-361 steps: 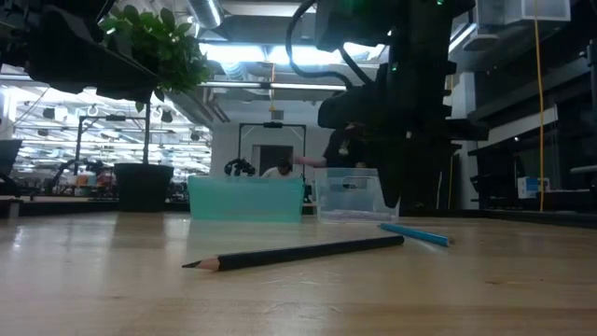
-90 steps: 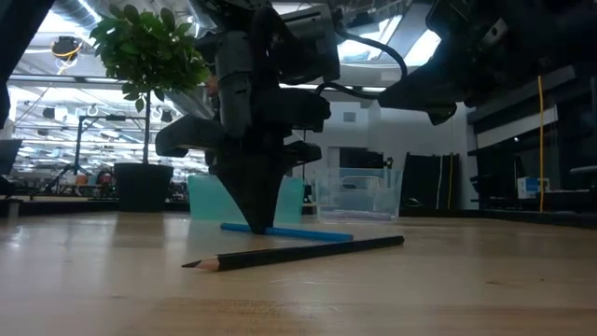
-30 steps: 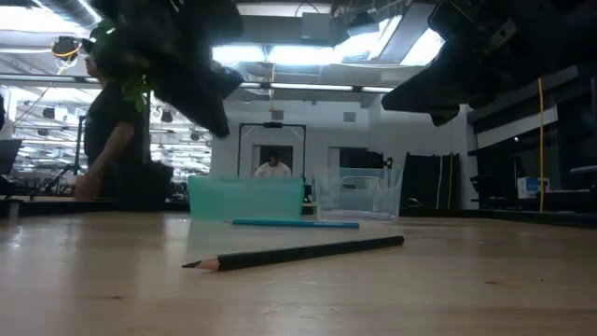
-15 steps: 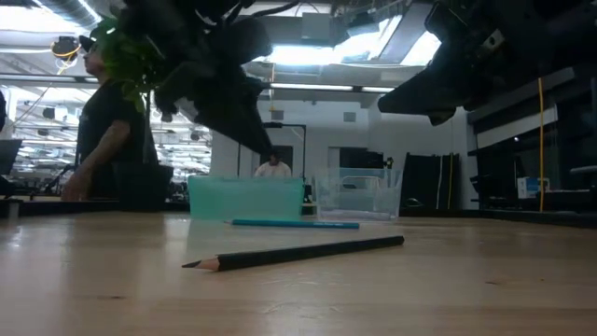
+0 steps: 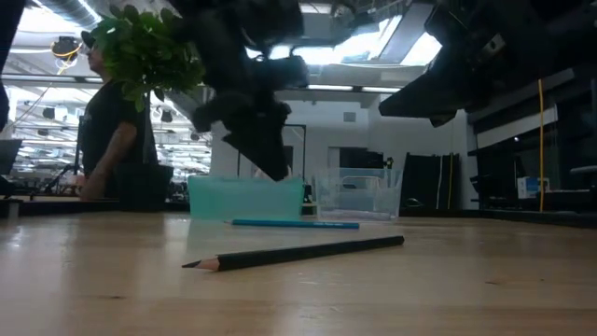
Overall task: Sort pens & pencils
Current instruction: Put the blue pencil into the blue bin
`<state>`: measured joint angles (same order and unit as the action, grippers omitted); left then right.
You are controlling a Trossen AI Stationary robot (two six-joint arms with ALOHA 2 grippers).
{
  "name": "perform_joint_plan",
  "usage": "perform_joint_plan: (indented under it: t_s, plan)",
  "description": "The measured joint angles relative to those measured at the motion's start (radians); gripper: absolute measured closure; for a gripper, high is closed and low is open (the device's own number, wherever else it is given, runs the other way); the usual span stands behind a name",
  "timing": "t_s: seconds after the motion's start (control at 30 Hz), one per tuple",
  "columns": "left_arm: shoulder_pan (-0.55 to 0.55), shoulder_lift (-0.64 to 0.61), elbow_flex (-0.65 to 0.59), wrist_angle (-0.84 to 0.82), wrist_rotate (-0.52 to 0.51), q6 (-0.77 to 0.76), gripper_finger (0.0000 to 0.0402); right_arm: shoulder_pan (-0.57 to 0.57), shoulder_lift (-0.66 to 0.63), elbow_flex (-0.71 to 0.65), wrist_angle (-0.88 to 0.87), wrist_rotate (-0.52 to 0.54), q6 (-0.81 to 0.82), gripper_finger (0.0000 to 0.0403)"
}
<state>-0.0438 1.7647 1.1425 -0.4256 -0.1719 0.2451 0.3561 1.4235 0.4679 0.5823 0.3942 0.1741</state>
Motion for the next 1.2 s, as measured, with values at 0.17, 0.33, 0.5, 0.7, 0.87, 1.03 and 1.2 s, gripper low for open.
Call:
perform_joint_plan:
  t_s: [0.17, 0.33, 0.5, 0.7, 0.87, 1.03, 1.2]
  plan:
    - [0.018, 0.063, 0.058, -0.013, 0.041, 0.001, 0.0300, 0.000, 0.000, 0.000, -0.042, -0.003, 0.007, 0.0380]
    - [0.041, 0.102, 0.092, -0.053, 0.095, 0.012, 0.0304, 0.000, 0.000, 0.000, -0.045, -0.004, 0.007, 0.0380]
    - [0.064, 0.128, 0.100, -0.079, 0.110, 0.034, 0.0302, 0.000, 0.000, 0.000, -0.045, -0.004, 0.006, 0.0380]
    - [0.106, 0.130, 0.100, -0.088, 0.111, 0.036, 0.0306, 0.000, 0.000, 0.000, -0.045, -0.005, 0.006, 0.0380]
    - [0.134, 0.139, 0.100, -0.080, 0.165, 0.037, 0.0307, 0.000, 0.000, 0.000, -0.045, -0.005, 0.006, 0.0380]
    - [0.142, 0.171, 0.107, -0.064, 0.168, 0.046, 0.0307, 0.000, 0.000, 0.000, -0.044, -0.006, 0.007, 0.0379]
    - [0.142, 0.215, 0.138, -0.087, 0.167, 0.061, 0.0307, 0.000, 0.000, 0.000, -0.049, -0.006, 0.005, 0.0379]
